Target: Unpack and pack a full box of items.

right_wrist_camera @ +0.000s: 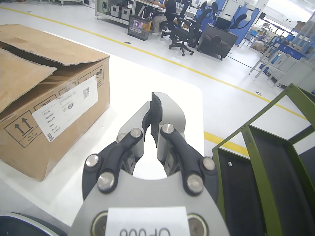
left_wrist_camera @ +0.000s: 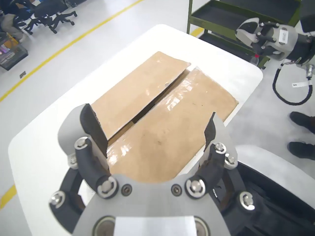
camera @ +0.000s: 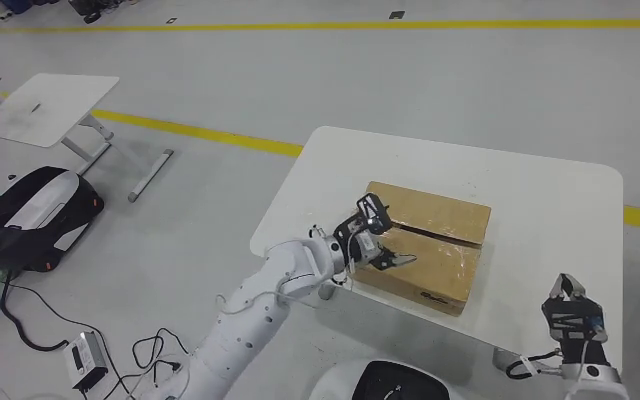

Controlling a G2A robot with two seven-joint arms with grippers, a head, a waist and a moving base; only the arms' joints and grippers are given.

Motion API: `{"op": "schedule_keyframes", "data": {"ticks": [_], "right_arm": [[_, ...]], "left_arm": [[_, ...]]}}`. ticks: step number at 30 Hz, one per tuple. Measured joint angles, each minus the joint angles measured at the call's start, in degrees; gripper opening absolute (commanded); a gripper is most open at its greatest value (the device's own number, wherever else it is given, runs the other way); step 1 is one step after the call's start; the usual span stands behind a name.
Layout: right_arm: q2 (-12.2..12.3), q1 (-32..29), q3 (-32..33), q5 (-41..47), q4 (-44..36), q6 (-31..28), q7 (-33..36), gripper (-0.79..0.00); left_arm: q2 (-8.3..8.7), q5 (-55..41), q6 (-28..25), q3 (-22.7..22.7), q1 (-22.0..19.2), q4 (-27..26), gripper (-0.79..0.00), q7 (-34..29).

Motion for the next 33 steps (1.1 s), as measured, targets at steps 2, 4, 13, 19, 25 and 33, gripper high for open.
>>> {"op": "schedule_keyframes", "data": {"ticks": [2,4,13,19,25,33], "right_arm": [[0.0,-0.6,0.5,0.5,0.0,0.5,-0.4,-0.785],[0.0,-1.1,0.9,0.8,0.0,0.8,-0.8,-0.785],[-0.2,-2.9,2.3,2.6,0.7,2.2,-1.9,-0.785],[-0.2,-3.2,2.8,3.0,0.8,2.5,-2.2,-0.785],[-0.3,-3.3,3.0,2.9,0.8,2.7,-1.9,-0.785],[-0.5,-2.9,2.8,2.9,1.2,2.9,-1.4,-0.785]], "left_arm": [[-0.42,5.4,2.2,3.6,-2.4,1.7,0.0,-0.4],[-0.79,12.0,5.2,6.6,-4.1,2.8,0.0,0.3],[-2.91,28.3,15.6,16.2,-10.9,10.1,0.0,2.0],[-4.25,35.7,21.5,19.4,-14.7,14.9,0.0,0.3],[-5.24,41.8,22.7,21.7,-17.3,18.8,0.0,-1.0],[-5.79,43.1,17.4,22.1,-17.9,19.1,0.0,-2.2]]}}
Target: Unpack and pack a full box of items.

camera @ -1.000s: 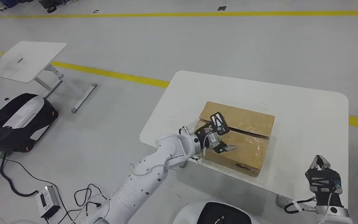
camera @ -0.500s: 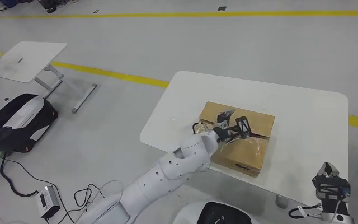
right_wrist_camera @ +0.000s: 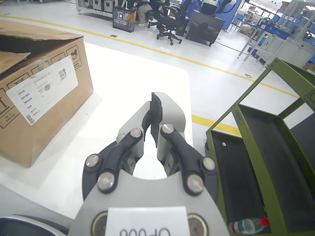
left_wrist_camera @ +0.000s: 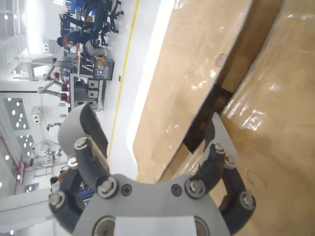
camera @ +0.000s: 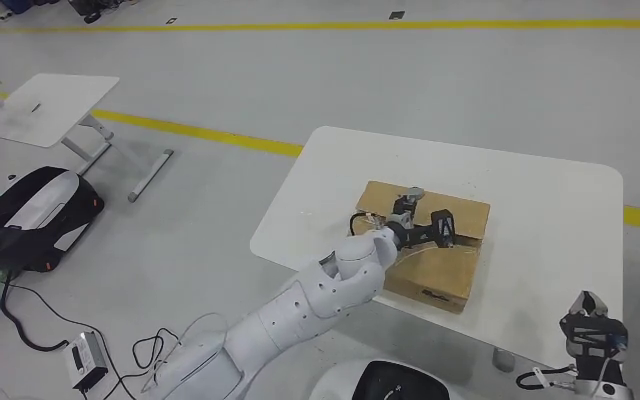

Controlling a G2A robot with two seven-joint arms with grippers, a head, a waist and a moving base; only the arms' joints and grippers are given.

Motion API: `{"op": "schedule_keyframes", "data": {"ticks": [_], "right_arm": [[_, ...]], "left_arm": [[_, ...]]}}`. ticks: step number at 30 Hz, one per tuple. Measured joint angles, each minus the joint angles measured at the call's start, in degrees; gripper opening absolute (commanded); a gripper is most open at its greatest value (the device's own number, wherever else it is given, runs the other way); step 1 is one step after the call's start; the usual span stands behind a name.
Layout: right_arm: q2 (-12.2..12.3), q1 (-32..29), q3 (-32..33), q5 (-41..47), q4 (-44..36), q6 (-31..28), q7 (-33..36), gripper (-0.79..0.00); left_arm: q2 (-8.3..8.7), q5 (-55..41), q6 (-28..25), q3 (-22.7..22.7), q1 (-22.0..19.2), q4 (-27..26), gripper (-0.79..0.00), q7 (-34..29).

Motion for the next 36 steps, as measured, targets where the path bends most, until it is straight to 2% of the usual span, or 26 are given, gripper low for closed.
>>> {"op": "schedule_keyframes", "data": {"ticks": [7,8,10,12,19,25,36], "right_arm": [[-0.1,0.7,-0.3,-0.3,0.2,0.1,0.3,-0.785],[-0.1,0.8,-0.4,-0.3,0.2,0.1,0.4,-0.785],[-0.2,0.8,-0.4,-0.3,0.2,0.1,0.4,-0.785],[-0.2,0.8,-0.4,-0.3,0.3,0.2,0.4,-0.785],[-0.3,0.8,-0.1,-0.1,0.4,0.3,0.7,-0.785],[-0.3,1.3,-0.2,-0.1,0.7,-0.2,0.9,-0.785],[-0.4,1.5,-0.1,0.1,0.9,-0.6,0.7,-0.785]], "left_arm": [[-0.57,1.2,-1.4,0.0,-0.7,0.6,0.0,-0.9],[-0.78,1.3,-1.1,0.1,-1.1,1.1,-0.148,-0.8],[-1.11,1.4,-0.3,0.2,-1.8,2.1,-0.514,-0.6],[-1.49,2.6,0.4,0.8,-2.7,3.4,-0.785,-0.6],[-2.63,1.5,1.8,1.2,-4.1,5.4,-0.785,2.4],[-2.88,-2.6,-2.1,-0.4,-3.4,4.7,-0.785,3.1],[-2.33,-3.6,-6.5,-2.9,1.0,-2.5,-0.785,2.3]]}}
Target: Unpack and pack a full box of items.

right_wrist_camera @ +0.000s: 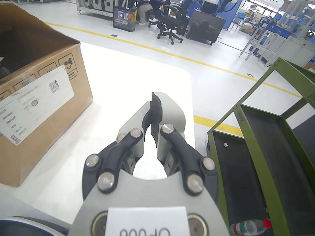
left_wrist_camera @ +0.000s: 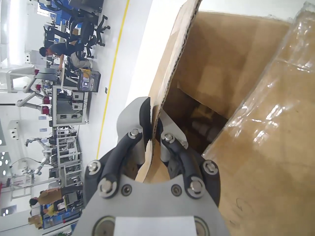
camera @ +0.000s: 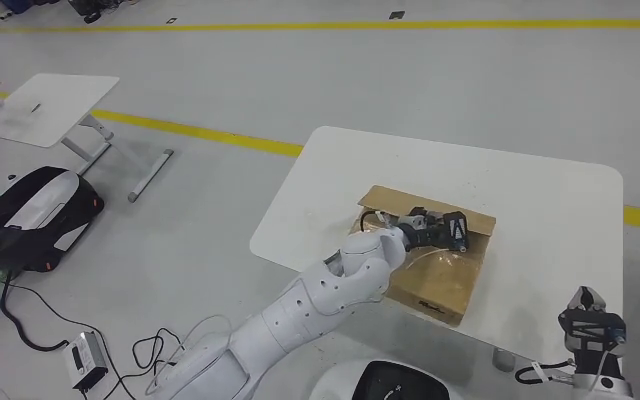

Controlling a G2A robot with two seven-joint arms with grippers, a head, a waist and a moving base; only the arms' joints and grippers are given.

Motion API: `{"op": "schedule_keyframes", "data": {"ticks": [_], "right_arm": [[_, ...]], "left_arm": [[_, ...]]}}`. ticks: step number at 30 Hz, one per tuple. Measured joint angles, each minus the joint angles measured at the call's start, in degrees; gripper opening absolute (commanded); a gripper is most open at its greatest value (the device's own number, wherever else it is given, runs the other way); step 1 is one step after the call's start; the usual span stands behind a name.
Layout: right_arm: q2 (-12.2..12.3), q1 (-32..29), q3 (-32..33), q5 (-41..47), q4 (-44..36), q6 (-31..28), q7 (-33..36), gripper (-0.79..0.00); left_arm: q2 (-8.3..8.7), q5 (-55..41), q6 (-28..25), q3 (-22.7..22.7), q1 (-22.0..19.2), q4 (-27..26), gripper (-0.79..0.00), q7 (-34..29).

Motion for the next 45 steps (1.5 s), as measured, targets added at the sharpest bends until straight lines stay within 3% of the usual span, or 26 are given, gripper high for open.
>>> {"op": "schedule_keyframes", "data": {"ticks": [3,4,5,6,12,19,31,38,45], "right_arm": [[0.0,-0.1,0.1,0.0,0.0,0.1,-0.2,-0.785],[0.0,-0.2,0.1,0.0,0.0,0.1,-0.2,-0.785],[-0.1,-0.3,0.2,0.1,0.1,0.1,-0.3,-0.785],[-0.1,-0.4,0.2,0.1,0.1,0.2,-0.4,-0.785],[-0.1,-0.8,0.6,0.2,0.1,0.1,-0.6,-0.785],[-0.1,-1.2,1.2,0.1,-0.4,0.0,-0.7,-0.785],[-0.2,-2.0,1.9,0.6,-0.6,0.5,-0.7,-0.785],[-0.3,-2.1,1.9,0.6,-0.5,0.7,-0.6,-0.785],[-0.4,-2.0,2.1,0.5,-0.5,0.5,-0.5,-0.785]], "left_arm": [[0.14,0.2,-1.4,-0.3,1.1,-2.4,-0.785,-0.7],[0.17,0.2,-1.6,-0.5,1.5,-3.1,-0.702,-0.9],[0.21,0.3,-1.8,-0.6,1.9,-3.9,-0.16,-1.1],[0.22,0.4,-1.9,-0.7,2.1,-4.2,0.0,-1.2],[-0.47,1.8,0.5,-0.4,-0.2,-2.8,0.0,-1.1],[-2.8,1.4,6.2,2.1,-7.5,3.8,0.0,0.8],[-10.45,-3.4,14.3,10.7,-22.0,28.0,0.0,0.8],[-14.56,-3.5,17.5,14.6,-25.6,38.2,0.0,1.5],[-17.44,-4.3,18.7,16.0,-27.2,45.2,0.0,3.2]]}}
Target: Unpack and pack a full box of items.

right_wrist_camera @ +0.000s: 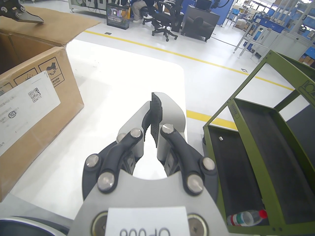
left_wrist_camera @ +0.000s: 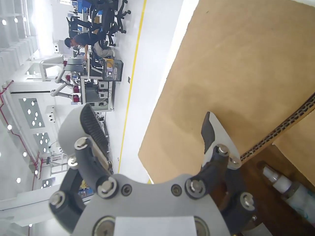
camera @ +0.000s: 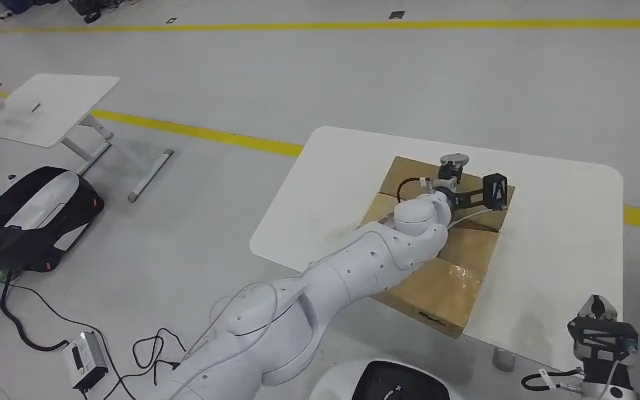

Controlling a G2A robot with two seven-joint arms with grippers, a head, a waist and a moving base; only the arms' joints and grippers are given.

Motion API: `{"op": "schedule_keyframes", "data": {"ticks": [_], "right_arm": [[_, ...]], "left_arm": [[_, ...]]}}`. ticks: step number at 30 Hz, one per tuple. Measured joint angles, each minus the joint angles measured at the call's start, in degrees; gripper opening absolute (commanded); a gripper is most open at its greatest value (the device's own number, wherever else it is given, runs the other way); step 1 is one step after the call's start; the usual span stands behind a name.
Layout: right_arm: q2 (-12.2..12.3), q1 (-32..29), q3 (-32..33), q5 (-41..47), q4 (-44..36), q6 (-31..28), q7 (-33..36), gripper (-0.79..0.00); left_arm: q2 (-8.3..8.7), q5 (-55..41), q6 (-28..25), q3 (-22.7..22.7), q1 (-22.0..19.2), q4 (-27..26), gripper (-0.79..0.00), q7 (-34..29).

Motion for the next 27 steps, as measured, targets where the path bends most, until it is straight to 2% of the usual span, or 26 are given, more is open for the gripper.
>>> {"op": "schedule_keyframes", "data": {"ticks": [4,7,10,13,16,19,23,27], "right_arm": [[0.0,0.1,0.1,-0.1,-0.1,-0.2,0.1,-0.785],[0.0,0.2,0.1,0.0,-0.2,-0.5,0.1,-0.785],[0.0,0.4,0.1,0.3,-0.2,-1.1,-0.1,-0.785],[0.0,0.8,0.0,0.5,-0.2,-2.0,-0.1,-0.785],[0.0,1.3,-0.4,0.4,-0.1,-2.8,0.0,-0.785],[0.0,2.0,-0.8,0.1,-0.1,-3.4,0.1,-0.785],[-0.1,3.0,-1.2,-0.4,0.3,-3.7,0.2,-0.785],[-0.1,3.8,-1.7,-0.8,1.0,-3.7,0.2,-0.785]], "left_arm": [[-0.65,-1.3,1.1,-1.0,-0.4,1.5,0.0,2.1],[-0.27,-4.5,-0.5,-3.3,-0.1,0.6,0.0,5.5],[1.18,-4.5,-2.4,-5.8,-0.1,-1.4,0.0,8.4],[3.38,-3.4,-5.3,-9.0,1.7,-6.0,0.0,9.7],[6.18,-1.7,-9.3,-13.2,5.6,-13.5,0.0,8.9],[9.22,-1.2,-16.4,-18.5,12.0,-24.0,0.0,7.5],[13.02,1.2,-26.7,-26.3,22.7,-39.6,0.0,4.4],[15.0,0.8,-34.9,-31.2,31.2,-50.8,0.0,3.0]]}}
